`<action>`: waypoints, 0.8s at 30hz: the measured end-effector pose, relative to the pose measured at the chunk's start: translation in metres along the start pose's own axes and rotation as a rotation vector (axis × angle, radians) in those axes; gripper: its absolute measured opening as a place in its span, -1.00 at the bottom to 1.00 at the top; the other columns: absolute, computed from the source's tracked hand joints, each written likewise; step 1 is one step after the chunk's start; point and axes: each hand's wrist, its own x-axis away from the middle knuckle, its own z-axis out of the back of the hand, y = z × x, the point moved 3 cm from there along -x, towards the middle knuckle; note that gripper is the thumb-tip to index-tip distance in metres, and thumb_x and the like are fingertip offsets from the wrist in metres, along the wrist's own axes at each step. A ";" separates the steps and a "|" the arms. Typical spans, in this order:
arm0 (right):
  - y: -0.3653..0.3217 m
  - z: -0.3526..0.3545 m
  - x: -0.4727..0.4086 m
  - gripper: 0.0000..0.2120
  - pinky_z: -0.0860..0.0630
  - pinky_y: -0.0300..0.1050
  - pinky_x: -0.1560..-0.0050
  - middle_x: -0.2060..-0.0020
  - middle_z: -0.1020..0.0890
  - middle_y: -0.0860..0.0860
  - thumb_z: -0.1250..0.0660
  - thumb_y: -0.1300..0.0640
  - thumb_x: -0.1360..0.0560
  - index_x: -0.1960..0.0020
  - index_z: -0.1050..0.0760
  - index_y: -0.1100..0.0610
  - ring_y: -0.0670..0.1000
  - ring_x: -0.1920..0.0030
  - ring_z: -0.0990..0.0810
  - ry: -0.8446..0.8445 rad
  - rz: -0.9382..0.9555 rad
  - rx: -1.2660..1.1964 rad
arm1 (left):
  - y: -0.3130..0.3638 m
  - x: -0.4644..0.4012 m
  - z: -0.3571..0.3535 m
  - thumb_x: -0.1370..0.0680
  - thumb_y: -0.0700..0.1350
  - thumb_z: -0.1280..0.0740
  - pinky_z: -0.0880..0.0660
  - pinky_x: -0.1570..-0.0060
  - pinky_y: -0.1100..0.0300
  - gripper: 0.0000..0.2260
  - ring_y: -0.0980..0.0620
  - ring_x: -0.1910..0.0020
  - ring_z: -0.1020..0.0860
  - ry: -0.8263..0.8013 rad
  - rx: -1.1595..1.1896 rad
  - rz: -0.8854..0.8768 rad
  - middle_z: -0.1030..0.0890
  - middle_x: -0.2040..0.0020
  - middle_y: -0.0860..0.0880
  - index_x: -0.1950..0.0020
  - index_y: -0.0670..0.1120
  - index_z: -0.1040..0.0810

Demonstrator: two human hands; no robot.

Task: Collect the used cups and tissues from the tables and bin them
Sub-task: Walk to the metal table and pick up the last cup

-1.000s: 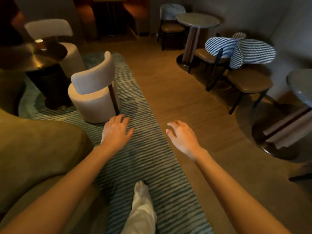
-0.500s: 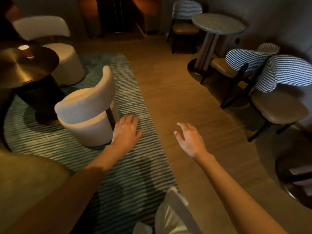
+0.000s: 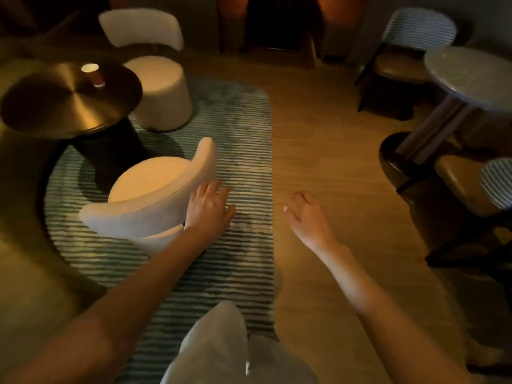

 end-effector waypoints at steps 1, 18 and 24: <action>0.000 -0.005 -0.028 -0.63 -0.37 0.03 -0.26 -0.26 -0.49 0.12 -0.18 0.04 -0.60 -0.35 -0.41 0.16 0.15 -0.29 -0.40 -0.020 0.043 -0.008 | -0.011 -0.019 -0.003 -0.54 0.00 -0.29 -0.33 -0.27 -0.10 -0.61 -0.19 -0.32 -0.36 0.011 -0.011 0.024 -0.43 -0.35 -0.16 -0.34 -0.11 -0.45; -0.054 -0.024 -0.475 -0.63 -0.35 0.03 -0.33 -0.30 -0.46 0.10 -0.16 0.06 -0.63 -0.38 -0.37 0.18 0.10 -0.34 -0.36 -0.219 0.330 -0.006 | -0.177 -0.356 -0.005 -0.56 0.06 -0.25 -0.35 -0.29 -0.08 -0.56 -0.18 -0.35 -0.36 0.065 -0.110 0.391 -0.43 -0.37 -0.15 -0.38 -0.11 -0.41; -0.044 -0.049 -0.632 -0.61 -0.36 0.01 -0.32 -0.29 -0.46 0.10 -0.16 0.03 -0.62 -0.38 -0.37 0.19 0.11 -0.33 -0.37 -0.320 0.482 0.059 | -0.224 -0.464 -0.024 -0.58 0.07 -0.21 -0.29 -0.34 -0.06 -0.55 -0.16 -0.40 -0.29 0.064 -0.084 0.582 -0.37 -0.41 -0.14 -0.41 -0.10 -0.37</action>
